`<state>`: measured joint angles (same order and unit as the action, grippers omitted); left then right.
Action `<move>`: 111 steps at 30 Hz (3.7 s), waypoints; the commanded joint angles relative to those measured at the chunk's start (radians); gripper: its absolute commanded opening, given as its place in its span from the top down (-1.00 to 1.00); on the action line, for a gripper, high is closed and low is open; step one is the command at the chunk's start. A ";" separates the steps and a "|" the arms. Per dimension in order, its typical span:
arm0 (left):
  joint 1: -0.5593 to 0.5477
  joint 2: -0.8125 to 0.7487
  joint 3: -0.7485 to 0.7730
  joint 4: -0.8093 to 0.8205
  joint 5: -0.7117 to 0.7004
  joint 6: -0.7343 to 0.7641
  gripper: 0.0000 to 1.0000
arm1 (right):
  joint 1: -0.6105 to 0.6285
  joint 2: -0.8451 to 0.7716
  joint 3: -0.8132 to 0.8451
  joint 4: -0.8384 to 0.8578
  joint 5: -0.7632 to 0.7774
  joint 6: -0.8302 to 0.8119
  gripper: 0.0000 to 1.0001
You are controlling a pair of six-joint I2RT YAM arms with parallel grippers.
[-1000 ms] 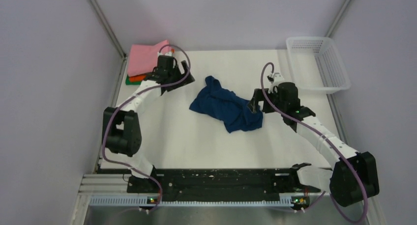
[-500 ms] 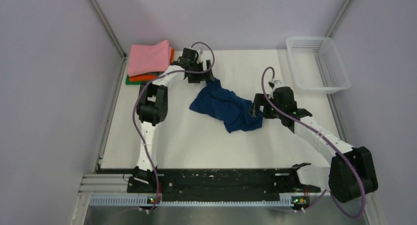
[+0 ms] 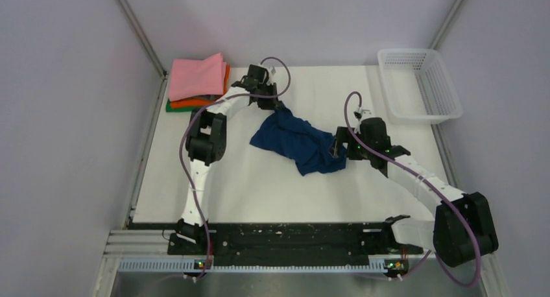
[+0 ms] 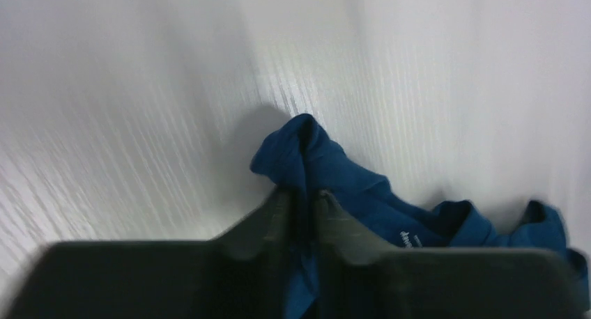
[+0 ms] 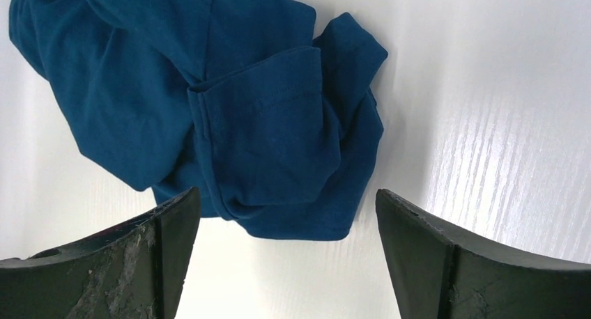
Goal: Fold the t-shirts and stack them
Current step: Flatten out the tshirt
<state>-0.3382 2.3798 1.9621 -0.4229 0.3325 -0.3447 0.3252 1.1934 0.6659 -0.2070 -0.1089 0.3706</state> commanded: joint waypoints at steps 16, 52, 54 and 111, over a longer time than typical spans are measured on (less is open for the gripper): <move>-0.015 -0.173 -0.145 0.064 -0.110 -0.004 1.00 | 0.009 0.230 0.008 0.167 -0.097 0.071 0.21; -0.018 -1.561 -0.381 0.314 -0.128 0.015 1.00 | 0.008 -0.396 0.899 -0.013 -0.278 -0.245 1.00; -0.017 -1.573 -0.353 0.315 -0.113 0.015 1.00 | 0.009 -0.396 0.927 -0.014 -0.281 -0.260 1.00; 0.011 -0.559 -0.463 -0.012 -0.206 -0.033 -0.97 | 0.146 -0.086 0.001 -0.126 -0.142 0.175 -0.98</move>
<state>-0.3271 1.7370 1.5204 -0.4446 0.0280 -0.3923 0.4057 1.1370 0.7715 -0.2504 -0.1383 0.4229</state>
